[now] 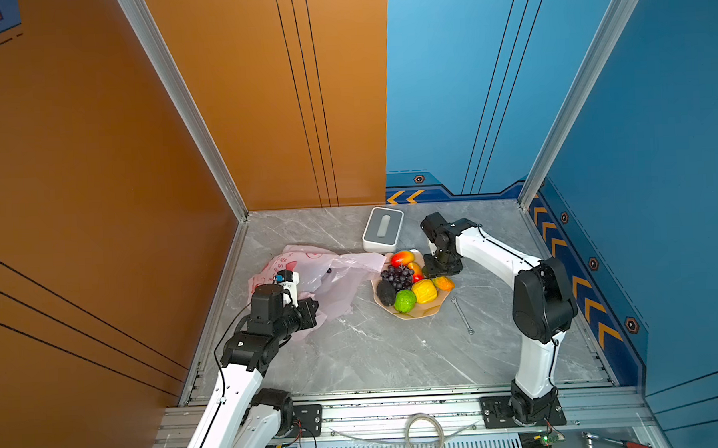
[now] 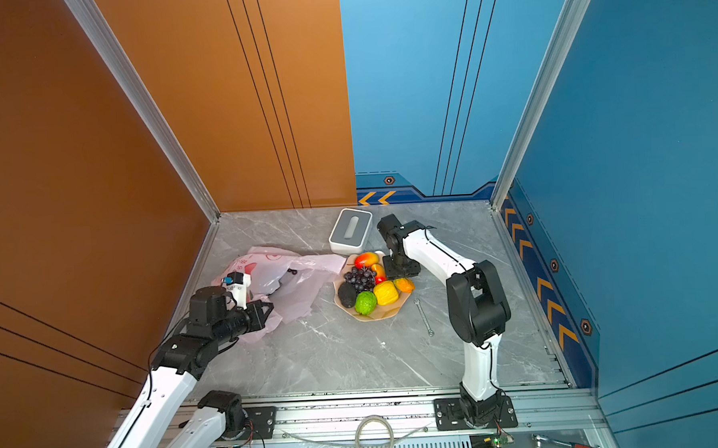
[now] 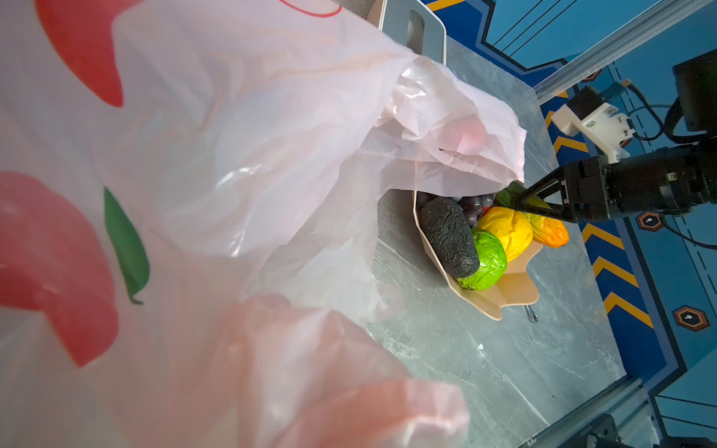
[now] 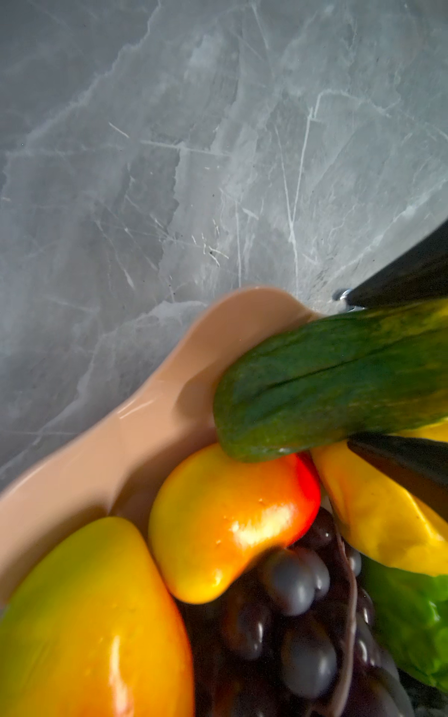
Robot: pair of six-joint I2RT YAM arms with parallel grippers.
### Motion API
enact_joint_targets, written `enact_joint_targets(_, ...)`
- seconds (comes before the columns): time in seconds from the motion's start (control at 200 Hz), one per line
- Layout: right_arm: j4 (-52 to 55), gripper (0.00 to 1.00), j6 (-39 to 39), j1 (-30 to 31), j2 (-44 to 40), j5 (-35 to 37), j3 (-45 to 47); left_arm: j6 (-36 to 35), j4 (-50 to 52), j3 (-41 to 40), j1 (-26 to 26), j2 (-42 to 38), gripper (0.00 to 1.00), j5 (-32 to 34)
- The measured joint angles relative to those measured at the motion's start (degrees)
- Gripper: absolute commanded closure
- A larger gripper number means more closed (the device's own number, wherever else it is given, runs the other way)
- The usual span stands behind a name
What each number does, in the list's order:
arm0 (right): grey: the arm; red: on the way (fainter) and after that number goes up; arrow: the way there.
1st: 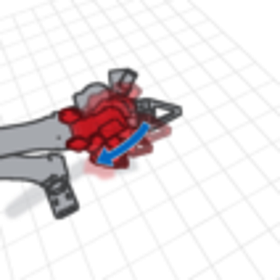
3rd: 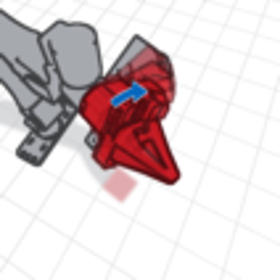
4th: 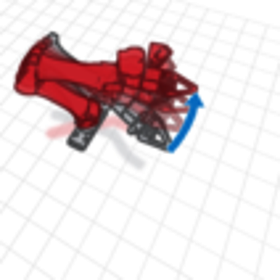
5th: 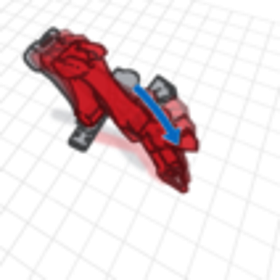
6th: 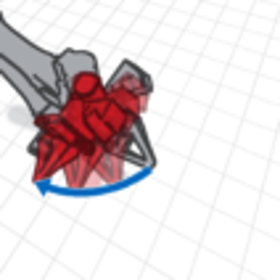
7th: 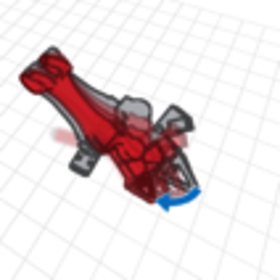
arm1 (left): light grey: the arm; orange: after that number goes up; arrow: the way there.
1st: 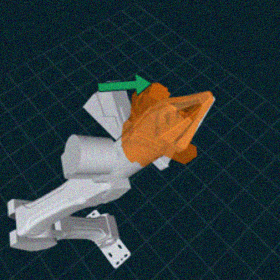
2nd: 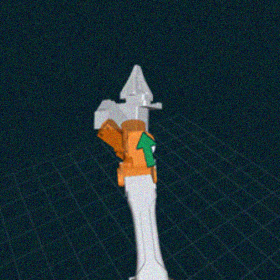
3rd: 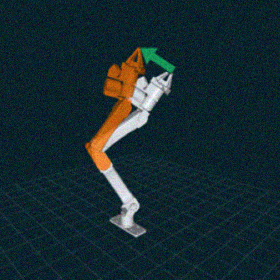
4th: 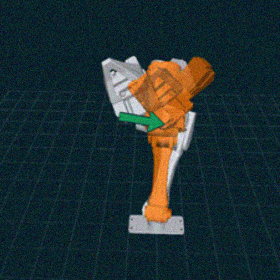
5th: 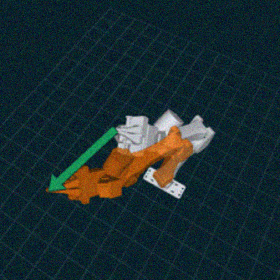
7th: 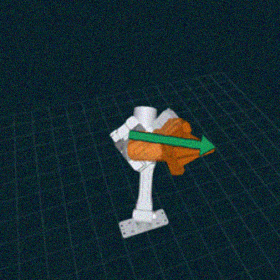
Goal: Place the fruits into the plastic bag
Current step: Pick up the fruit from the plate.
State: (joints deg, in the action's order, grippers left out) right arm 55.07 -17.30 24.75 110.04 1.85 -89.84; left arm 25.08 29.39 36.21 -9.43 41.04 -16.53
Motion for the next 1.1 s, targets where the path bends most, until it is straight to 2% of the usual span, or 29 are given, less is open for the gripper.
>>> enact_joint_targets(0.075,0.0,0.56,0.1,0.0,0.0,0.0,0.0,0.0,0.0,0.0,0.0,-0.1,1.0,0.0)
enact_joint_targets(0.31,0.0,0.57,0.6,0.6,0.0,0.9,-0.8,0.0,0.0,0.0,0.0,-0.1,1.0,0.2)
enact_joint_targets(0.35,0.0,0.61,0.6,0.7,0.0,1.0,-0.8,0.0,0.0,0.0,0.0,-0.1,1.0,0.3)
enact_joint_targets(0.746,0.0,0.62,0.8,0.9,-2.5,1.4,-1.0,0.0,0.0,0.0,0.0,-0.1,1.0,0.7)
enact_joint_targets(1.096,0.0,0.55,0.8,0.9,-2.9,-0.3,-1.6,0.0,0.0,0.0,0.0,-0.1,1.0,0.7)
